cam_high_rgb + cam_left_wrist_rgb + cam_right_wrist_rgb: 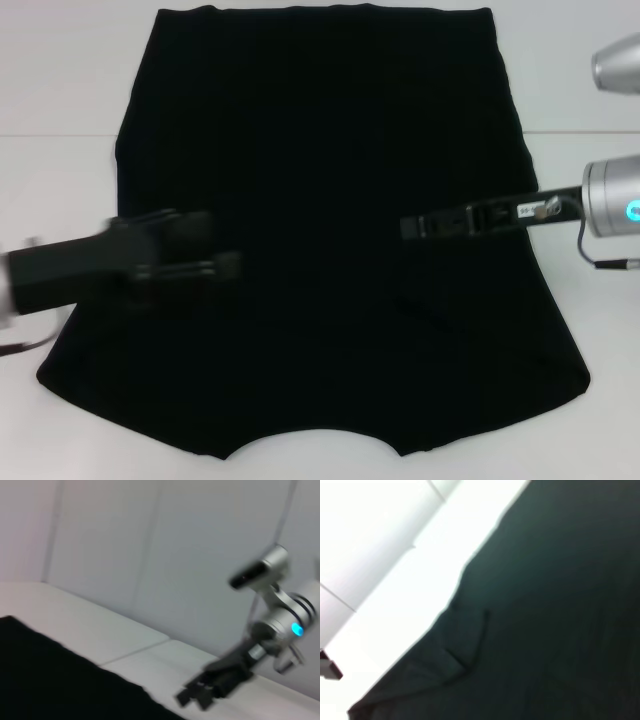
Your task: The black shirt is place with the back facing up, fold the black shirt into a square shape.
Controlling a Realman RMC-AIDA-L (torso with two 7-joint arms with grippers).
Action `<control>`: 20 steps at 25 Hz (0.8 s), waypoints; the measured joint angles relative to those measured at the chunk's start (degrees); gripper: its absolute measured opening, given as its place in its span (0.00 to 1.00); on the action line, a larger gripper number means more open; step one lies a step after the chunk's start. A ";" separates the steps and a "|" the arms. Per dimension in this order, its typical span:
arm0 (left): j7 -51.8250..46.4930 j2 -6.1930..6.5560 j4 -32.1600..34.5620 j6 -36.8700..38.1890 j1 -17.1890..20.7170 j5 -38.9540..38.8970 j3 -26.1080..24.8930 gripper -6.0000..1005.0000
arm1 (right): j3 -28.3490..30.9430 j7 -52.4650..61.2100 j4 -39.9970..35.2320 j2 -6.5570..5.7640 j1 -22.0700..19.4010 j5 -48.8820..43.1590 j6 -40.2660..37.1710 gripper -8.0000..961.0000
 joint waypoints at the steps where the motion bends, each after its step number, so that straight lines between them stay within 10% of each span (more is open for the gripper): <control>1: 0.00 0.00 0.00 0.00 0.00 0.00 0.00 0.85 | 0.01 -2.56 0.10 0.54 -0.68 1.50 0.11 0.65; 9: -10.40 -0.68 11.71 0.97 5.30 9.83 -7.37 0.85 | -0.39 -13.74 0.66 4.31 -1.63 4.80 0.67 0.75; 20: -20.69 -0.21 10.42 -6.01 6.02 21.64 -15.10 0.84 | -0.02 -13.76 0.77 4.56 -0.11 4.95 2.04 0.75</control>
